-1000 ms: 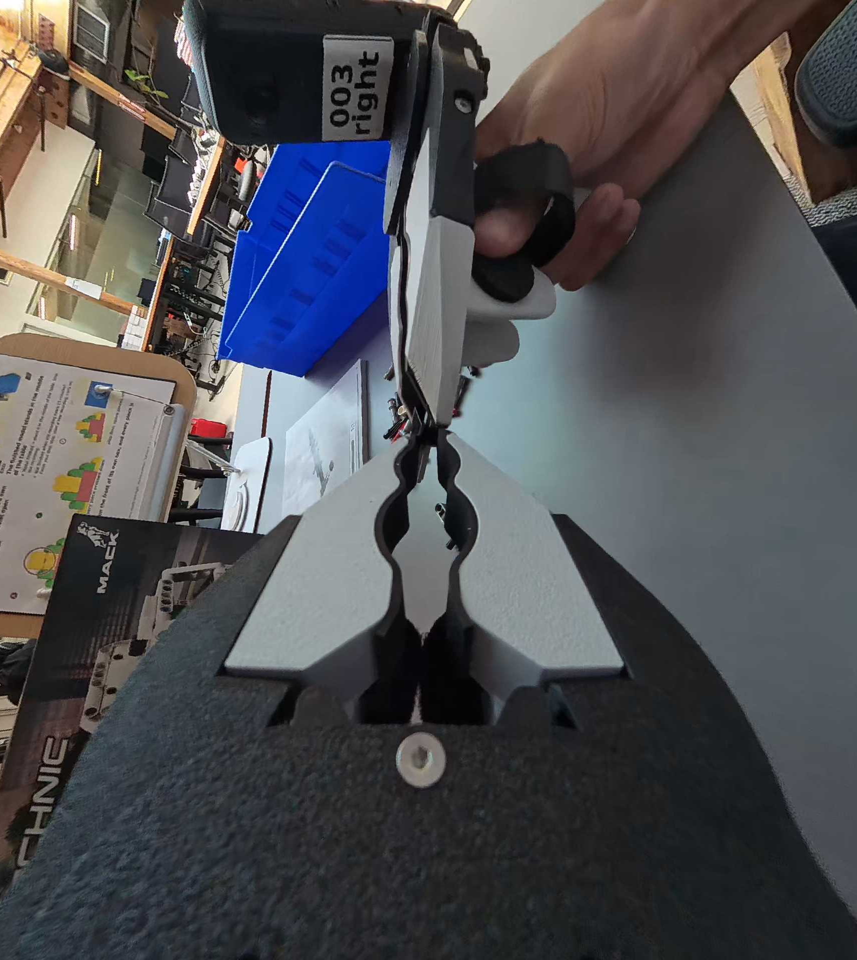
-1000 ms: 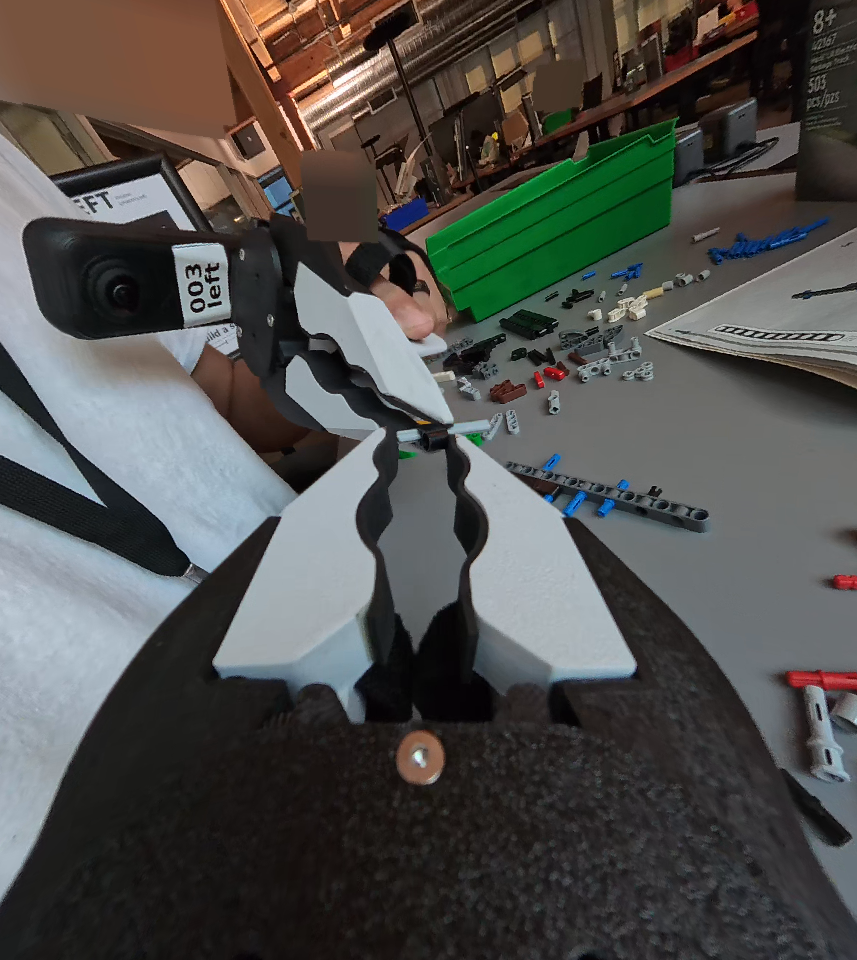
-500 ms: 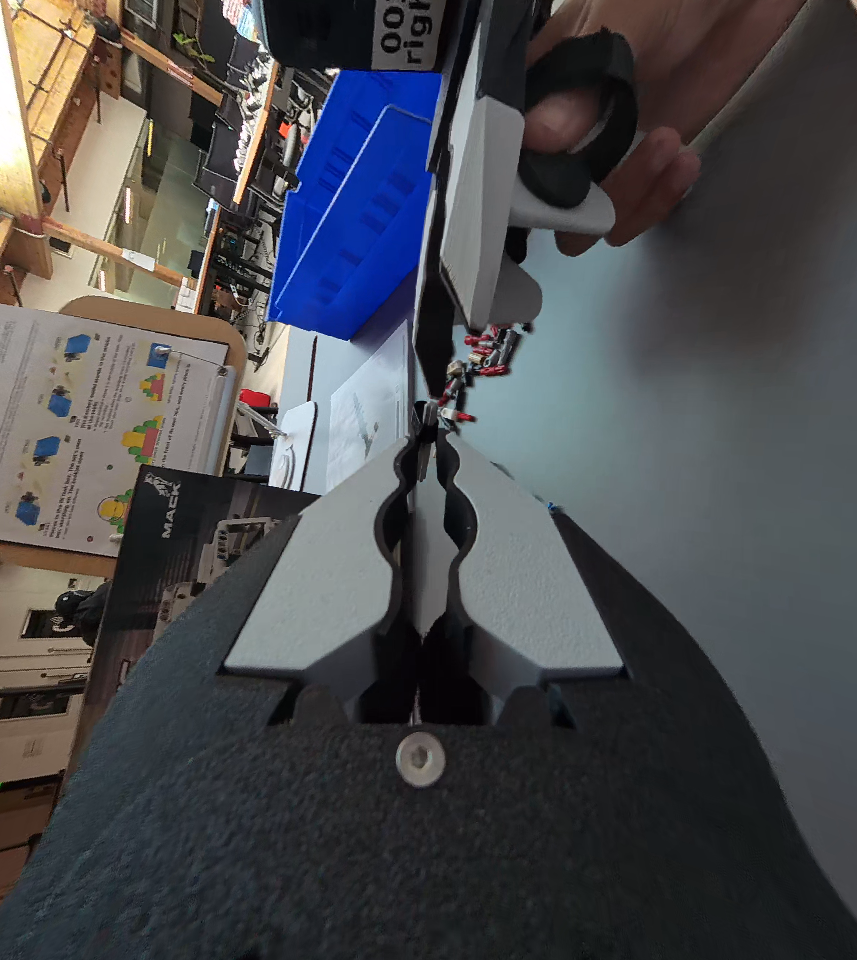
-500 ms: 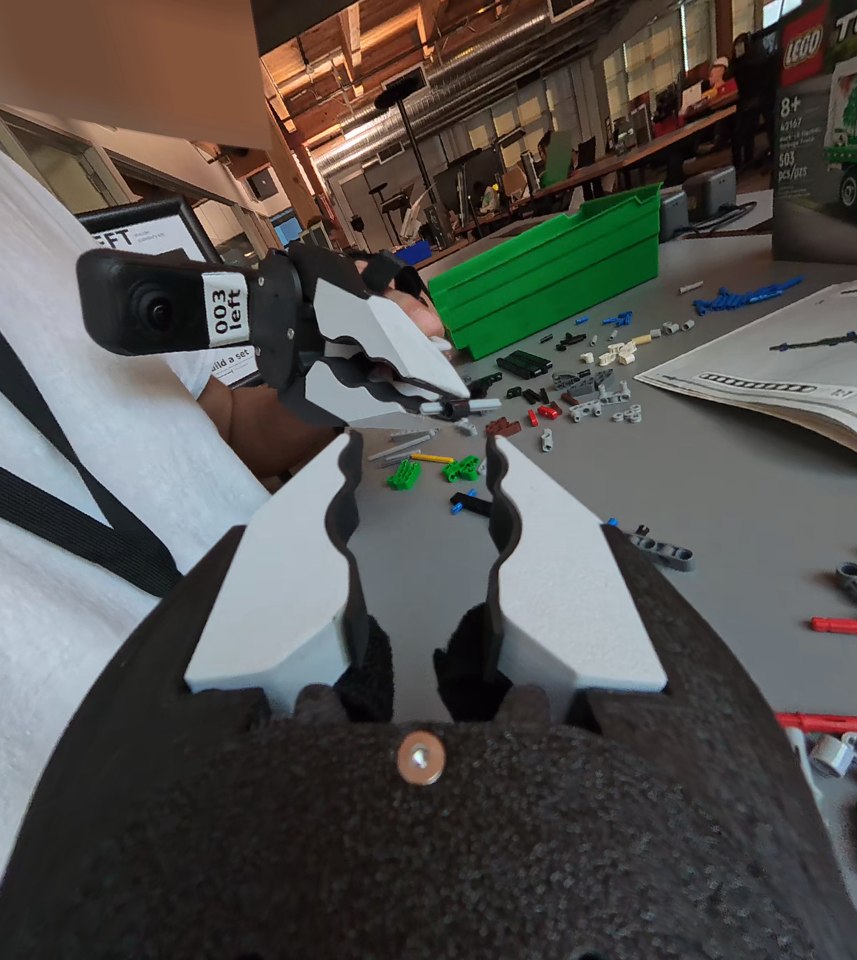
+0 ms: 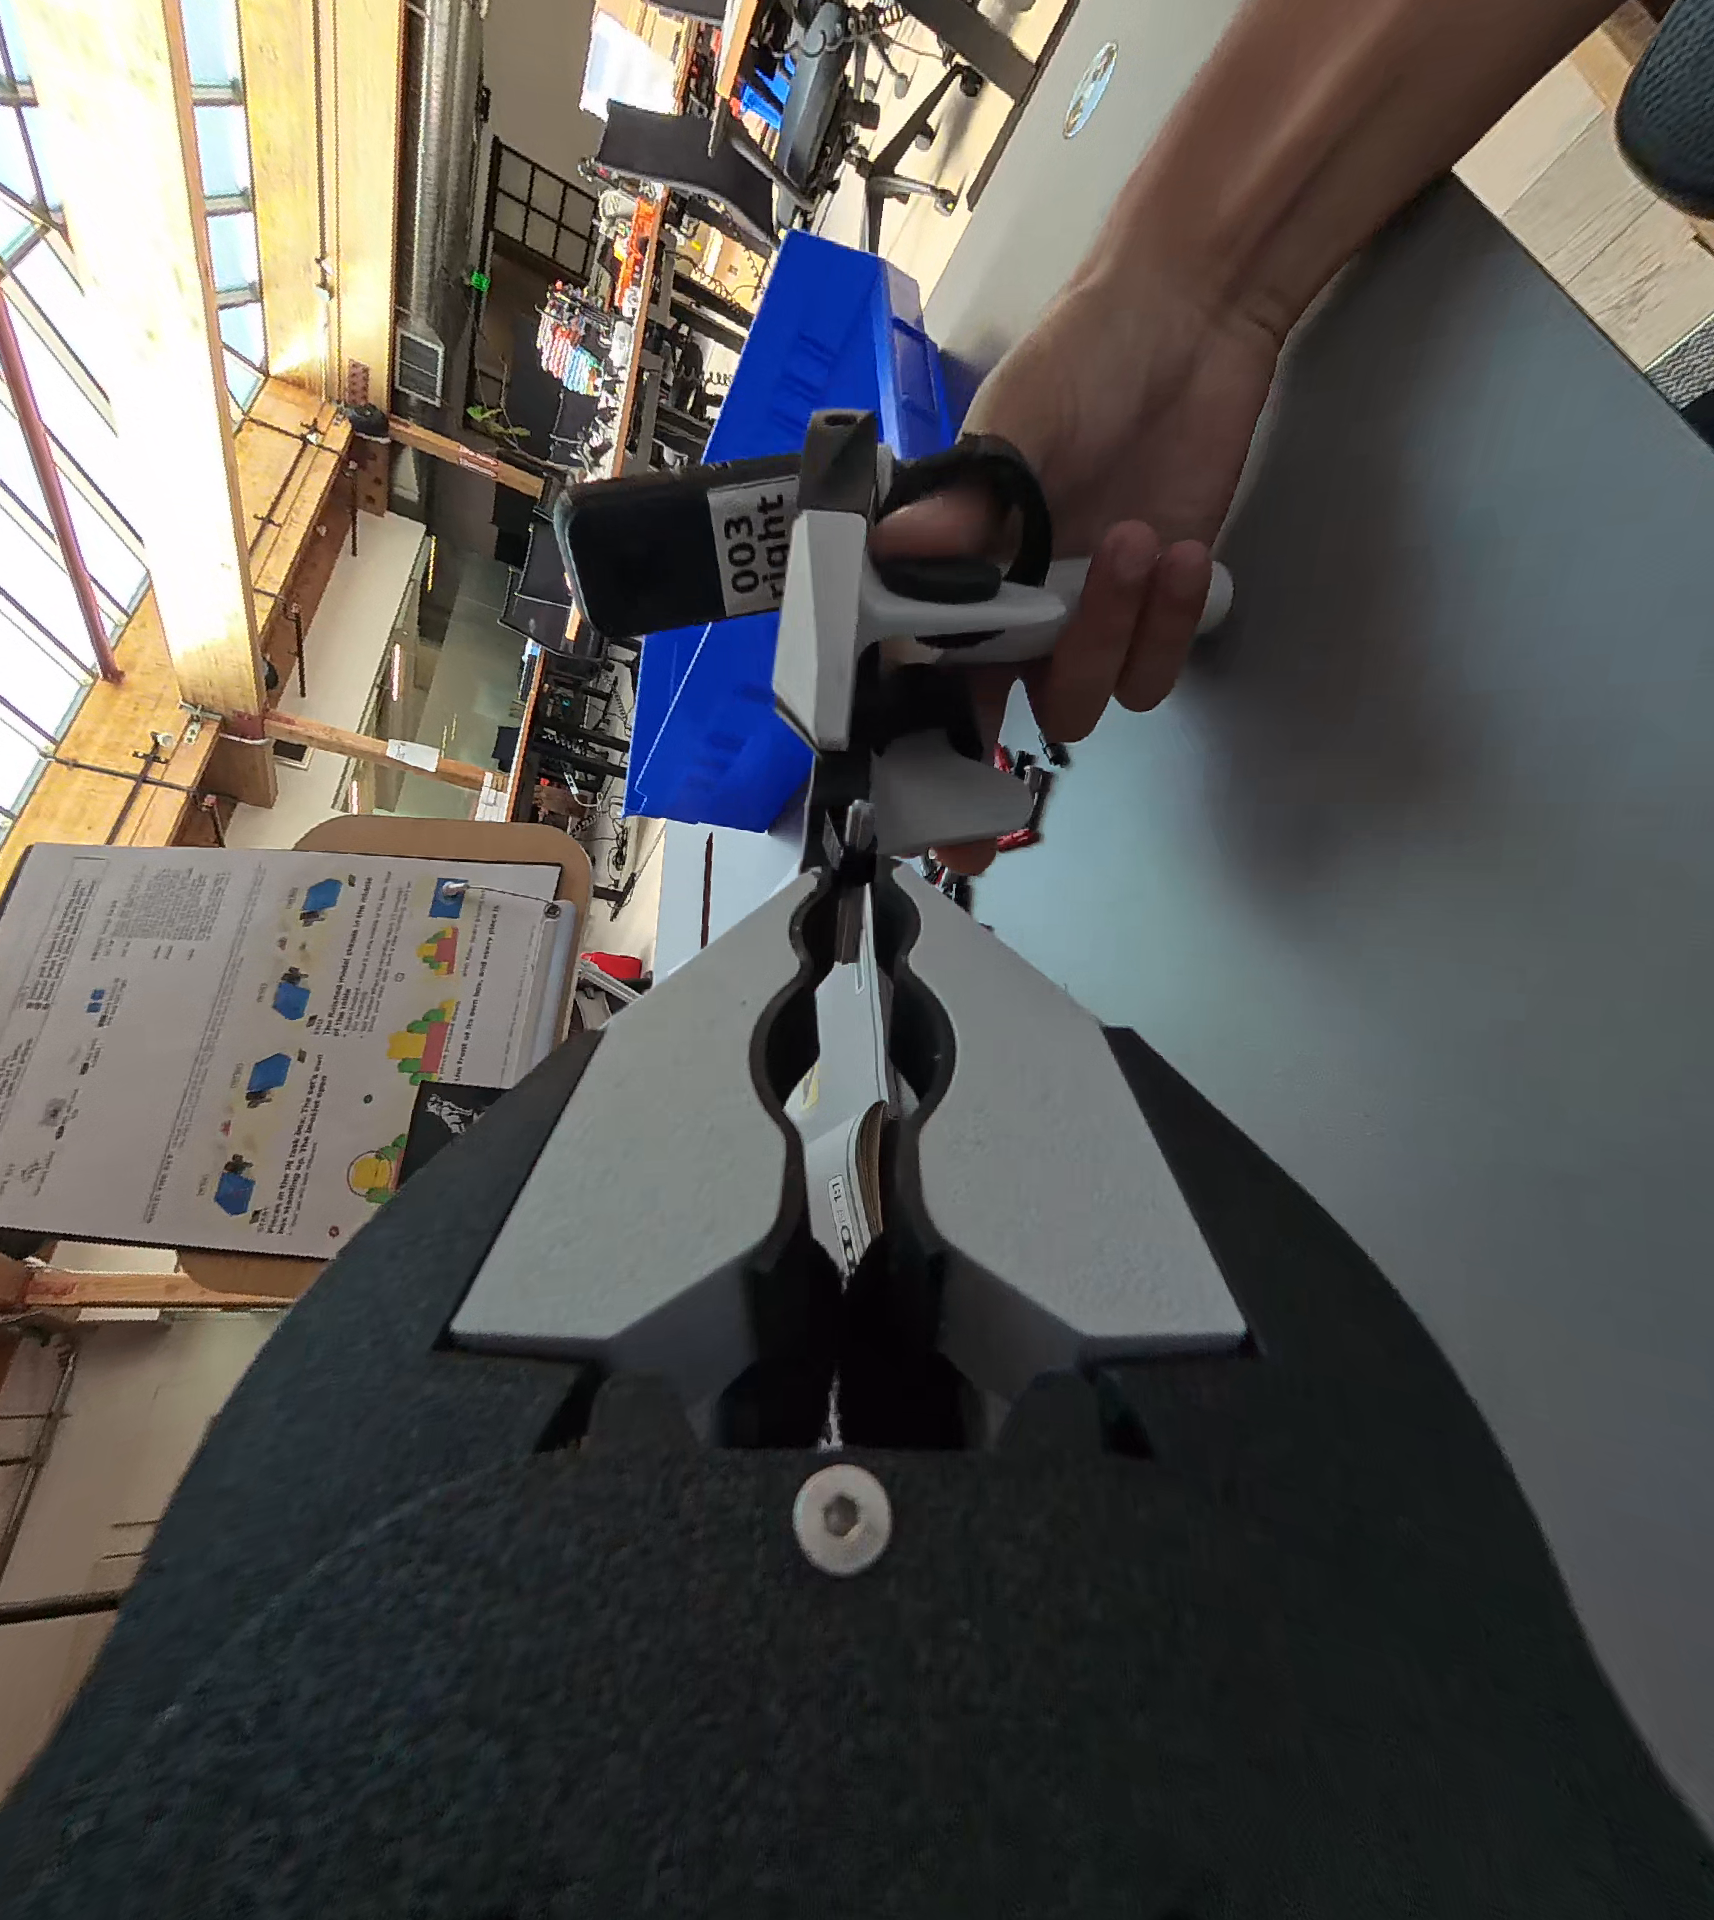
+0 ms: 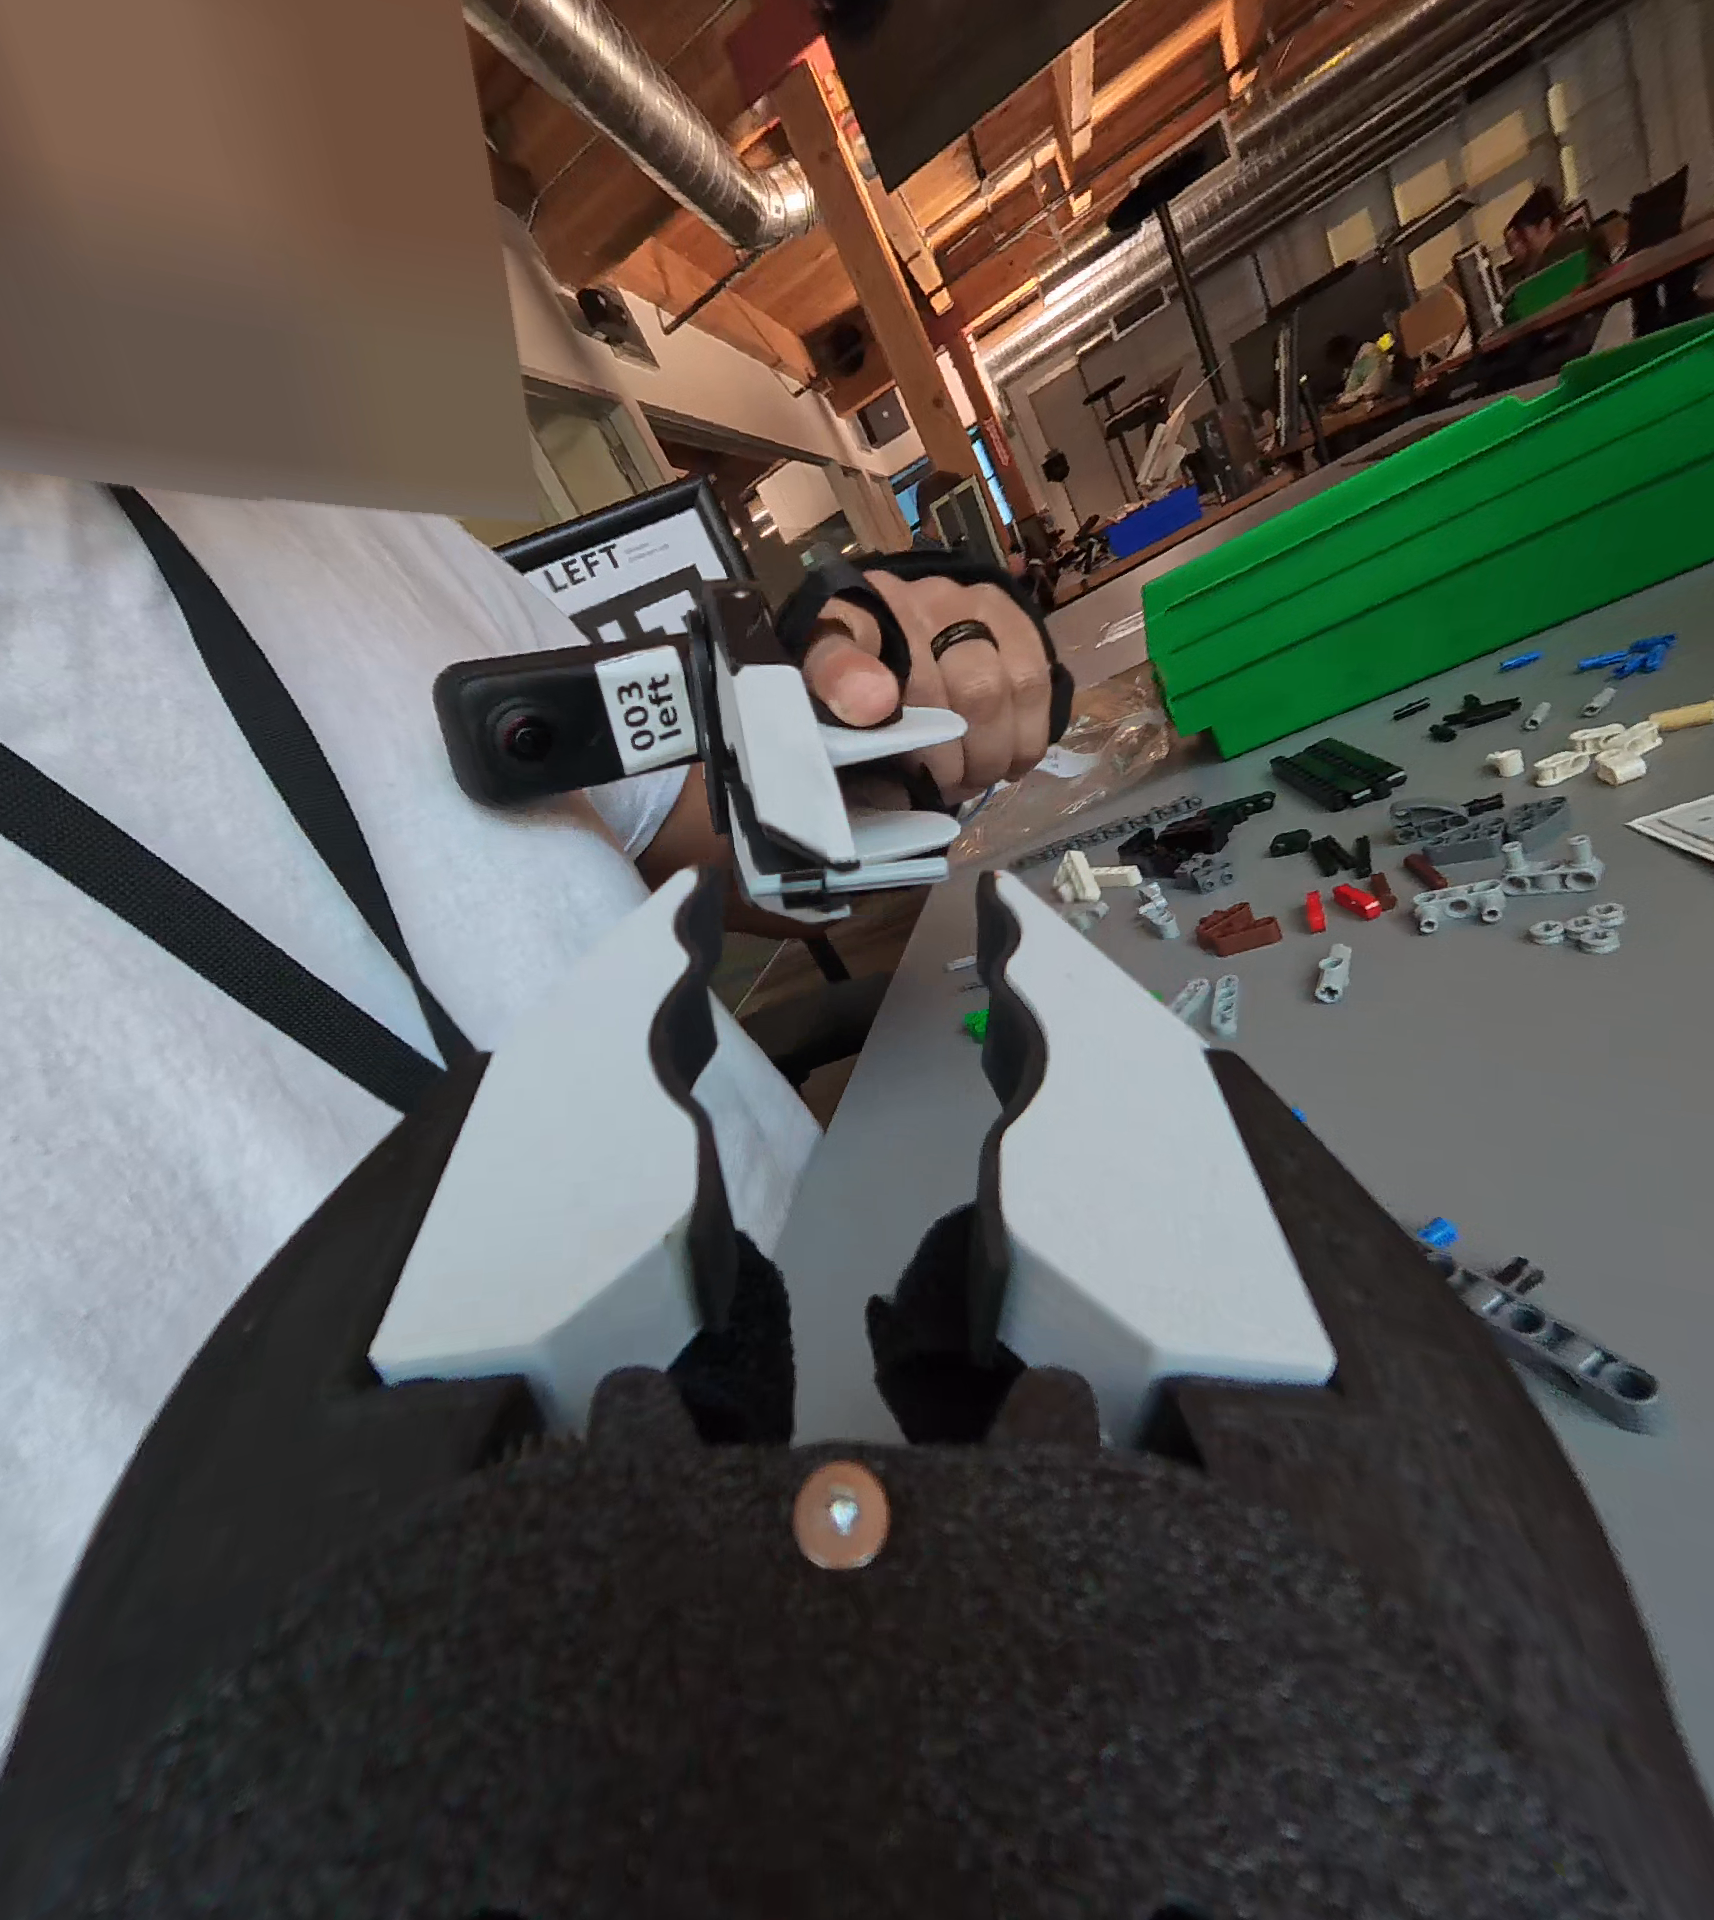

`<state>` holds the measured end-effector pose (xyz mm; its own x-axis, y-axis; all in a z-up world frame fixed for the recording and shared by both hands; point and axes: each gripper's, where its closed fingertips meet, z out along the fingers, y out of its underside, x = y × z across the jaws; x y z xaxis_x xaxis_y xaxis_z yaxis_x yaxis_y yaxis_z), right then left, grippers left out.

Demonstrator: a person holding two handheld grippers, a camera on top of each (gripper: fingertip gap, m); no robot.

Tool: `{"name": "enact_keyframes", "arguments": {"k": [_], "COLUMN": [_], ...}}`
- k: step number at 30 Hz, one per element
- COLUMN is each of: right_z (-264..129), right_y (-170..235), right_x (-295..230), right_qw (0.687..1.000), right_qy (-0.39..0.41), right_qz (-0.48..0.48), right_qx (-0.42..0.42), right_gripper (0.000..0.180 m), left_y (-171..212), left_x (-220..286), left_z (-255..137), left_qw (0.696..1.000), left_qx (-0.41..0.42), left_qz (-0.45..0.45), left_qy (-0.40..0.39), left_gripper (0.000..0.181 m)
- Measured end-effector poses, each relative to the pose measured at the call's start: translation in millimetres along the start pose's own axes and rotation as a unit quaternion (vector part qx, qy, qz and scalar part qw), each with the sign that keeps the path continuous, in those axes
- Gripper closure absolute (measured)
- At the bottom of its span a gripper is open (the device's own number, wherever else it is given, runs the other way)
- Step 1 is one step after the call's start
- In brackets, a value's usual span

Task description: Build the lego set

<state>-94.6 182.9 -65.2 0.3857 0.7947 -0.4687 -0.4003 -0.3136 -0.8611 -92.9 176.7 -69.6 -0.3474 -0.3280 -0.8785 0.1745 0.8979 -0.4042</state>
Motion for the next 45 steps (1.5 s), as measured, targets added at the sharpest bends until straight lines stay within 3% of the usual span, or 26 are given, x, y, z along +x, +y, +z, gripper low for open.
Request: {"name": "enact_keyframes", "arguments": {"k": [14, 20, 25, 45], "right_z": [1, 3, 5, 2], "right_y": [13, 10, 10, 23], "right_x": [-8, -4, -14, -4], "right_qw": [0.997, 0.998, 0.996, 0.995], "right_qy": [-0.061, -0.053, -0.081, -0.038], "right_qz": [0.025, 0.015, 0.013, -0.024], "right_qx": [-0.046, -0.037, -0.038, -0.086], "right_gripper": [0.155, 0.139, 0.147, 0.150], "left_y": [-7, -12, -16, -7], "left_x": [7, 5, 5, 18], "left_z": [2, -2, -4, 0], "left_qw": [0.999, 0.998, 0.996, 0.997], "left_qx": [0.033, 0.055, 0.072, 0.052], "left_qz": [-0.002, -0.033, -0.053, -0.041], "left_qy": [0.018, 0.022, 0.028, 0.046], "left_gripper": [0.176, 0.176, 0.176, 0.176]}}
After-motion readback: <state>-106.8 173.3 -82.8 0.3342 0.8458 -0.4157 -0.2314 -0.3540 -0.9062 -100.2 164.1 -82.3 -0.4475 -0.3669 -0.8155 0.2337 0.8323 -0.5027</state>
